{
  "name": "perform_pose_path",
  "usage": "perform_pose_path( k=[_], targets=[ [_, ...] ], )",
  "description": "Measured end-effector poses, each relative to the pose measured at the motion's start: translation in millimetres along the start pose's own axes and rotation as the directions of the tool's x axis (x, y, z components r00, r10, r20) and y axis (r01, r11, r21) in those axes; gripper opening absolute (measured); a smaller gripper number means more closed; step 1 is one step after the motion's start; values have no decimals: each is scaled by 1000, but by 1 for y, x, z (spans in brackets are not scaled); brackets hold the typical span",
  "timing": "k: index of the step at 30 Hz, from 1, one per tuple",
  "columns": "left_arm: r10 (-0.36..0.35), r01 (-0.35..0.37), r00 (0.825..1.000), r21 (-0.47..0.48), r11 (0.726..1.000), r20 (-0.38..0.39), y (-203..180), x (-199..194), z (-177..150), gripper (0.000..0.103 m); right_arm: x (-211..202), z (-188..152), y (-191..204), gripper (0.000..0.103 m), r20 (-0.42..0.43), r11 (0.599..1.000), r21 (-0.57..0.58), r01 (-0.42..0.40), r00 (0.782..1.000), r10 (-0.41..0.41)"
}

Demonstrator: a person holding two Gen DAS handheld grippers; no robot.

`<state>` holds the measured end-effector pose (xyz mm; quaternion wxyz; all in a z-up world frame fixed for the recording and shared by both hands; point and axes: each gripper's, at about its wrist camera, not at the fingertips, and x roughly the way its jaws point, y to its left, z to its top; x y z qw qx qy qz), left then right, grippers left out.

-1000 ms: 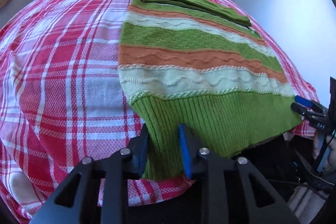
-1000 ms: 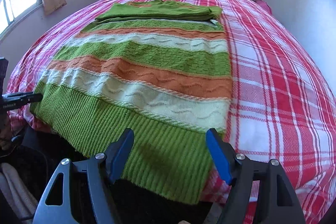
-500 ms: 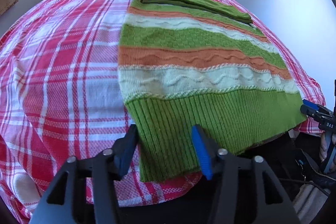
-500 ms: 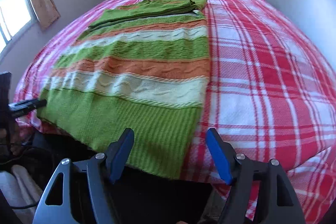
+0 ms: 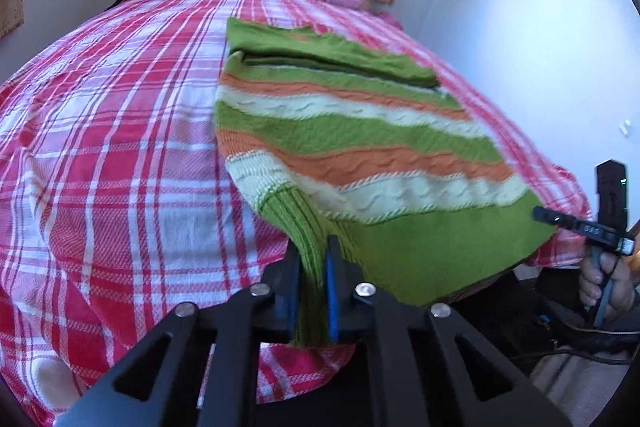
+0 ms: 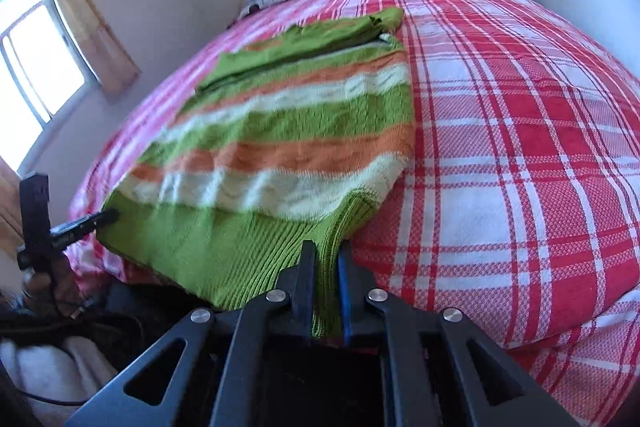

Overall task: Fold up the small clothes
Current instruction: 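Lift the hem with both grippers and fold it over onto the folded sleeves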

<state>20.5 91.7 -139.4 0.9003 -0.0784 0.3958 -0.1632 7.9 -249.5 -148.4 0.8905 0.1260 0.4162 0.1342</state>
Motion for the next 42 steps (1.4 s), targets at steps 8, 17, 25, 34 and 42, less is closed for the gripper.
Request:
perform_pose_path(
  k=[8, 17, 25, 34, 42],
  targets=[
    [-33, 33, 999, -74, 997, -5, 14, 4, -1, 11, 3, -1, -13, 9, -1, 996, 76, -54, 999, 54],
    [-41, 42, 992, -11, 999, 118, 6, -10, 41, 11, -20, 46, -13, 8, 170, 989, 109, -98, 982, 79],
    [-87, 104, 978, -81, 991, 191, 20, -2, 89, 11, -22, 102, -14, 5, 272, 991, 93, -92, 960, 64],
    [-103, 125, 975, -105, 987, 199, 32, 18, 131, 11, -14, 154, -20, 4, 316, 992, 91, -87, 947, 54],
    [-108, 135, 975, -134, 982, 192, 41, 38, 175, 11, 0, 217, -18, 4, 364, 992, 82, -91, 930, 55]
  ],
)
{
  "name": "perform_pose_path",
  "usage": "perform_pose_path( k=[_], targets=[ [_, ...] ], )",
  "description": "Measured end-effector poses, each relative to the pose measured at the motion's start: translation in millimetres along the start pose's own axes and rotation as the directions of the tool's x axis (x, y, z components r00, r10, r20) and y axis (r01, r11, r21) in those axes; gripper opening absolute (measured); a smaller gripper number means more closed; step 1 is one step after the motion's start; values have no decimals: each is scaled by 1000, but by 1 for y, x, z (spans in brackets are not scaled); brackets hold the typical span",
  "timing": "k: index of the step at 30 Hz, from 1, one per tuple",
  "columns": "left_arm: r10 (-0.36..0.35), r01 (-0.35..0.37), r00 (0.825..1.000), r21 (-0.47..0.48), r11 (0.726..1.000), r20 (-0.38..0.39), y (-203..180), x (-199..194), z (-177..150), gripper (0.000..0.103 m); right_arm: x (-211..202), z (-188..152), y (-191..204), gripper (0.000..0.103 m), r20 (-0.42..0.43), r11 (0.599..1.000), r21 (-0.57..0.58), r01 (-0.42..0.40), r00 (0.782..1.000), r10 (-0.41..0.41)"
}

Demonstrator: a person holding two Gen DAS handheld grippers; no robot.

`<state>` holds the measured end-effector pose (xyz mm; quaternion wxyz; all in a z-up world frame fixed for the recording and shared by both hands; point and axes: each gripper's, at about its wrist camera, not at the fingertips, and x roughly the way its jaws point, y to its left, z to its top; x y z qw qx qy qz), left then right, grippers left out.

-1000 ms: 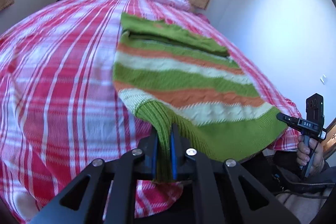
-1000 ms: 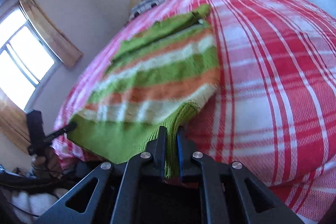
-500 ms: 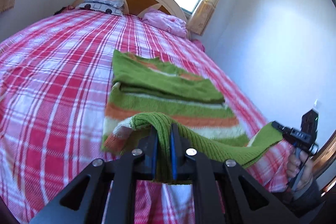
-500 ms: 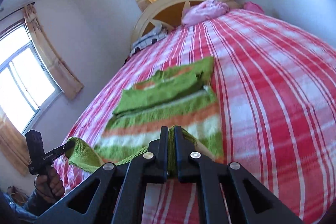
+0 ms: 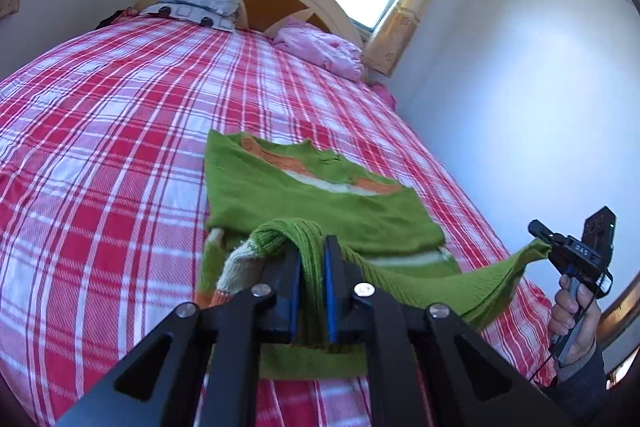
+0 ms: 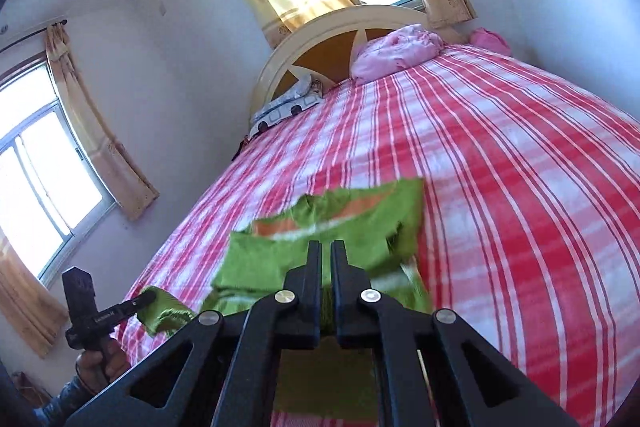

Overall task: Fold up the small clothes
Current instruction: 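Lift the hem with both grippers and fold it over onto the folded sleeves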

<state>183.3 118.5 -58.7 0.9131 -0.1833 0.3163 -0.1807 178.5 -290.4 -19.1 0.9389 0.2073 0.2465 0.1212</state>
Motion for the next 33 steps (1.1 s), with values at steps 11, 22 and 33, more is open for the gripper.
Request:
perform_pose_path(
  k=[11, 22, 33],
  targets=[
    [8, -8, 1000, -6, 1000, 15, 8, 20, 36, 11, 42, 31, -6, 3, -17, 1000, -23, 17, 1000, -18],
    [40, -41, 999, 29, 999, 30, 3, 63, 95, 11, 94, 83, -15, 3, -27, 998, -52, 38, 999, -40],
    [130, -131, 988, -10, 991, -85, 43, 152, 106, 11, 194, 102, -58, 3, -126, 991, -39, 124, 984, -128]
  ],
)
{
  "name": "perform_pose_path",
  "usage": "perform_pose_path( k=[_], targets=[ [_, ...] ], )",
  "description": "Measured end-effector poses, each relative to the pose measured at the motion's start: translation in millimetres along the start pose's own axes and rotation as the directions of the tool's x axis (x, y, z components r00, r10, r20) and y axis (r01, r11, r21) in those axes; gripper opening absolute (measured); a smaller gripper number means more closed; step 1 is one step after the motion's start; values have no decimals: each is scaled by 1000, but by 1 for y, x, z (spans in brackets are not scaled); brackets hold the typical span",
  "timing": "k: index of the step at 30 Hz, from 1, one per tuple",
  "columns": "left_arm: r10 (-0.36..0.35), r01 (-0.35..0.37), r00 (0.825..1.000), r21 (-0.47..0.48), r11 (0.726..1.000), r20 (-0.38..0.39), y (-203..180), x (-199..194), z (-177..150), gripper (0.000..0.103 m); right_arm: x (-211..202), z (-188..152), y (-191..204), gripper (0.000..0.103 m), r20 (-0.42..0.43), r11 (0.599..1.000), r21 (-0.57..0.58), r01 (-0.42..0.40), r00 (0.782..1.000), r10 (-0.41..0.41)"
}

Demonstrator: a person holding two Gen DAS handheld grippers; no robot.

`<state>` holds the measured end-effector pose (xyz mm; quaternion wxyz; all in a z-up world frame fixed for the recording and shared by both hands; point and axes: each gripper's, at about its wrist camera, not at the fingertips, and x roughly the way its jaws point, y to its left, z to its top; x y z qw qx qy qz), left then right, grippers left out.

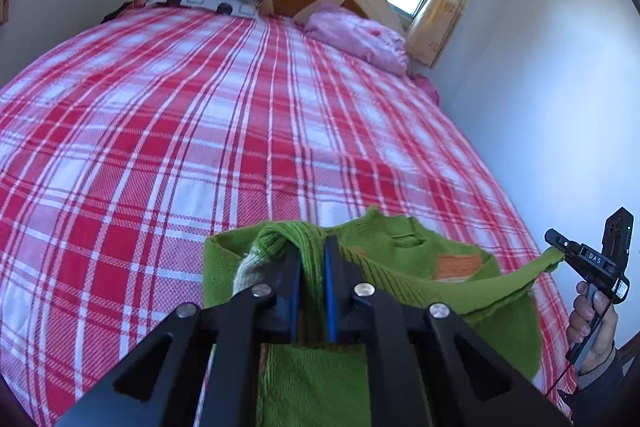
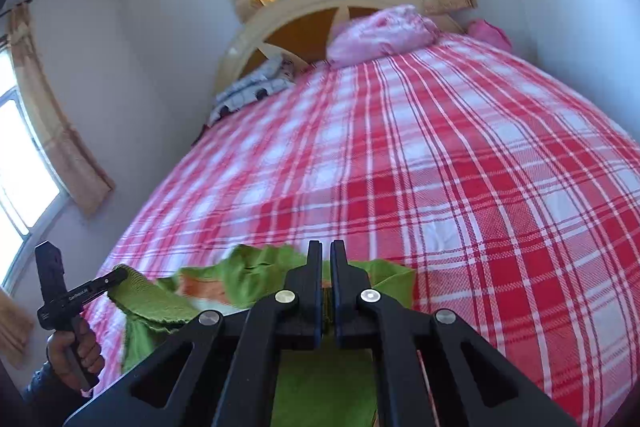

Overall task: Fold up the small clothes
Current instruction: 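Open both grippers to release the folded hem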

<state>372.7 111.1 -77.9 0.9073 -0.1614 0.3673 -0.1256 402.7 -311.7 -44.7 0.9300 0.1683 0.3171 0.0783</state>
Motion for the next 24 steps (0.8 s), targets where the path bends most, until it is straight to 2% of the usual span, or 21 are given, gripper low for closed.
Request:
perform_pose_path(
  k=[2, 4, 5, 6, 7, 8, 9, 10, 14, 21, 24],
  targets=[
    [21, -21, 999, -14, 1000, -27, 6, 15, -2, 15, 22, 2, -7, 4, -20, 1000, 4, 27, 999, -27],
    [49, -50, 998, -29, 998, -42, 10, 24, -4, 23, 47, 5, -16, 4, -50, 999, 20, 33, 998, -32],
    [79, -81, 995, -33, 996, -59, 11, 27, -5, 29, 54, 6, -20, 5, -52, 999, 29, 44, 998, -42],
    [107, -110, 991, -36, 993, -75, 12, 29, -6, 46, 64, 6, -24, 7, -68, 997, 32, 73, 995, -71],
    [113, -117, 991, -41, 992, -76, 15, 27, -9, 57, 71, 5, -27, 19, -87, 995, 29, 97, 992, -95],
    [113, -116, 991, -48, 992, -66, 17, 23, -11, 61, 74, 3, -28, 52, -97, 994, 29, 106, 990, -103],
    [110, -113, 992, -50, 992, -54, 19, 16, -14, 64, 74, 1, -29, 70, -100, 994, 30, 102, 990, -99],
    [104, -106, 994, -43, 993, -47, 20, 11, -17, 64, 71, -4, -29, 83, -89, 996, 26, 83, 993, -80],
    [109, -109, 994, -15, 994, -30, 22, -13, -35, 64, 50, -22, -23, 83, -73, 993, -48, 104, 992, -107],
    [145, -146, 986, -8, 989, -76, 32, -28, -82, 63, -9, -62, -31, 82, -96, 996, -12, 84, 992, -84],
    [120, -123, 988, -30, 992, -97, 36, -31, -96, 59, -33, -90, -31, 82, -129, 998, 5, 66, 990, -65]
  ],
)
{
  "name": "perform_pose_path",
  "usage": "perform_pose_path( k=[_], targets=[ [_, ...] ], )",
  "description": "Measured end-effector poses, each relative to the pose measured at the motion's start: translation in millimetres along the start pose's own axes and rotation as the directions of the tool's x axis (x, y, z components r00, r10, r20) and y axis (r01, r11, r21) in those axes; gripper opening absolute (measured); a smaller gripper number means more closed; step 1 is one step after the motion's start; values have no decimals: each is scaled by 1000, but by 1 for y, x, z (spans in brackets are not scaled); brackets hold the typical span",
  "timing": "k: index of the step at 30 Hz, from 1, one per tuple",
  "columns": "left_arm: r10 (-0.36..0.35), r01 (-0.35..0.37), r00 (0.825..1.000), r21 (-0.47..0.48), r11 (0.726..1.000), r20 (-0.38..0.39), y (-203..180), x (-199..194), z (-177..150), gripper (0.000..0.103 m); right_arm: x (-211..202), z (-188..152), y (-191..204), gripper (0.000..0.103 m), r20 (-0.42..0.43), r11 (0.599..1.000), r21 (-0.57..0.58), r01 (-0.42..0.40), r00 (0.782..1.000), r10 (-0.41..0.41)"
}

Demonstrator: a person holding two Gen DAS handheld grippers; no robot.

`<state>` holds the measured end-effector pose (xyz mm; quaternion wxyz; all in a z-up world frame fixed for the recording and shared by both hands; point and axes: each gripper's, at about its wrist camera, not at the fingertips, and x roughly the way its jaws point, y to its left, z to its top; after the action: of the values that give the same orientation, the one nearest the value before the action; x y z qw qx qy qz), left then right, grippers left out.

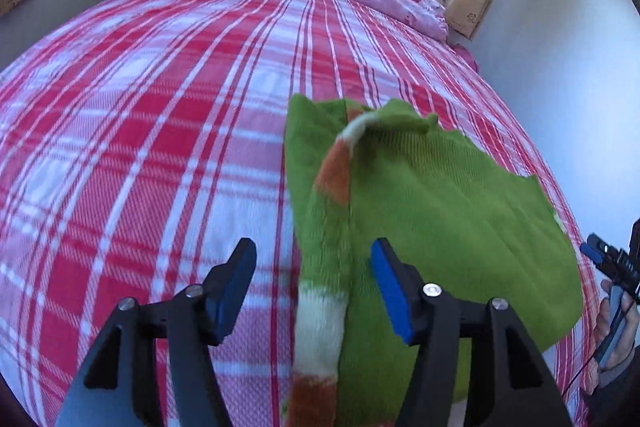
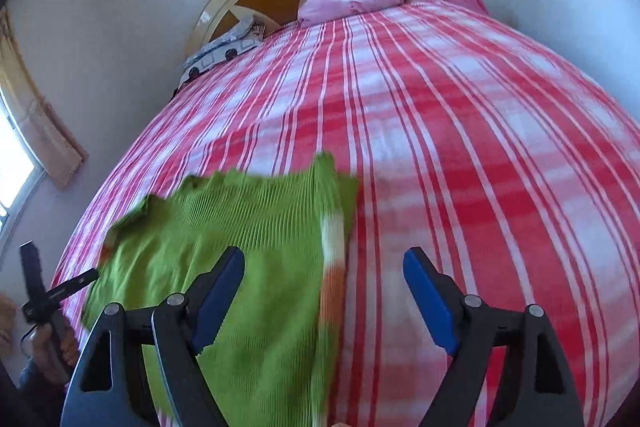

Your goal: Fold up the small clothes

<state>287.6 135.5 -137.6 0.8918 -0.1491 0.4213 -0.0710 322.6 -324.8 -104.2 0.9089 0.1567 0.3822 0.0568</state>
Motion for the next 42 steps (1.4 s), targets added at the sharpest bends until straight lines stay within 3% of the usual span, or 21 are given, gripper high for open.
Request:
perform_pose_path(
  k=[3, 7, 10, 14, 15, 16, 18, 19, 21, 26, 32, 34, 36, 37, 38, 39, 40, 42],
  targets=[
    [-49, 50, 999, -1, 999, 20, -1, -10, -8, 42, -13, -24, 2, 81, -24, 1000, -1, -10, 1000, 10],
    [-56, 55, 998, 25, 998, 34, -7, -19, -15, 32, -15, -50, 6, 79, -77, 1000, -10, -12, 997, 12],
    [-69, 68, 997, 21, 997, 36, -8, -27, -24, 32, -10, -61, 8, 63, -103, 1000, -13, -12, 995, 10],
    [-83, 83, 996, 4, 997, 14, -2, -27, -31, 32, -7, -69, 13, 51, -113, 999, -24, -23, 993, 20],
    [-97, 97, 995, 2, 995, 15, 0, -28, -32, 32, -7, -70, 15, 42, -109, 999, -27, -22, 994, 19],
    [-104, 104, 994, 3, 995, 23, 0, -30, -33, 27, -5, -69, 16, 32, -112, 999, -31, -20, 994, 17],
    [-93, 92, 994, 26, 995, 54, -2, -37, -34, 7, -6, -69, 18, 21, -102, 999, -46, -4, 995, -1],
    [-96, 95, 993, 23, 995, 72, -1, -41, -34, 7, -9, -68, 19, 13, -90, 999, -50, 3, 996, -7],
    [-163, 163, 983, 5, 987, 89, 1, -51, -34, 6, -17, -67, 19, 9, -67, 999, -44, -11, 998, 9],
    [-173, 175, 981, -15, 985, 91, 2, -61, -42, 6, -26, -71, 19, 6, -65, 998, -45, -36, 997, 33],
    [-171, 175, 984, -99, 980, 47, 28, -46, -57, 6, -20, -86, 8, 6, -99, 999, -24, -47, 994, 44],
    [-171, 174, 985, -106, 979, 38, 32, -45, -59, 10, -20, -84, 6, 6, -88, 999, -12, -51, 995, 50],
    [-127, 129, 991, -88, 988, 33, 29, -50, -56, 14, -20, -82, 4, 10, -79, 999, 18, -49, 996, 51],
    [-105, 108, 994, -72, 992, 42, 27, -54, -55, 21, -25, -79, 5, 26, -61, 1000, 11, 11, 998, -10],
    [-77, 80, 995, -52, 995, 61, 25, -59, -53, 25, -28, -77, 6, 62, -45, 999, -3, 52, 998, -52],
    [-41, 44, 995, -32, 999, 88, 23, -66, -50, 39, -37, -75, 11, 75, 8, 994, -28, 103, 995, -103],
    [-6, 8, 991, -11, 1000, 131, 19, -76, -46, 58, -43, -74, 16, 79, 50, 992, -45, 116, 992, -113],
    [24, -29, 983, 25, 999, 182, 12, -82, -40, 75, -49, -71, 31, 79, 90, 987, -98, 128, 989, -119]
  ],
)
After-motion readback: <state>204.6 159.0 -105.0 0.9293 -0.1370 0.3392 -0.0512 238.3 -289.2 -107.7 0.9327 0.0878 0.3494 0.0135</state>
